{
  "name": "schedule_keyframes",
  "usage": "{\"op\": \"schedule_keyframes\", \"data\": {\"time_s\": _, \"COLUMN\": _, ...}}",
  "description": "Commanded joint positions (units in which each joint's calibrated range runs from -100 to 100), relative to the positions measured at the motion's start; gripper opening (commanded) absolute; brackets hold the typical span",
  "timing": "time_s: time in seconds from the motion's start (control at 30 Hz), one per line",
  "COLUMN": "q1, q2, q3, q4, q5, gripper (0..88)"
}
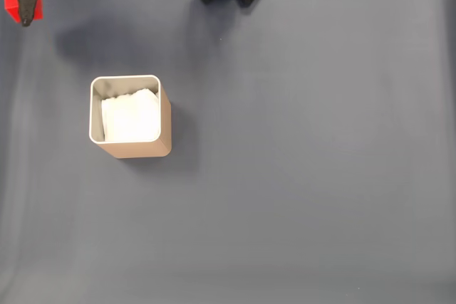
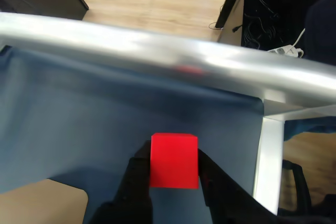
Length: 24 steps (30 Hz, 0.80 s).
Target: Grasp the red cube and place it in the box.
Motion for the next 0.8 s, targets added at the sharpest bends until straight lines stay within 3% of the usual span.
{"op": "schedule_keyframes", "data": {"time_s": 0.0, "q1": -2.0, "q2": -3.4, "q3": -5.4, "q4": 2.6, "q5": 0.0, "gripper": 1.8}}
{"op": "schedule_keyframes", "data": {"time_s": 0.77, "q1": -15.1, "q2": -9.8, "q3": -14.4, "q4": 14.7, "q5": 1.6, "gripper": 1.4}}
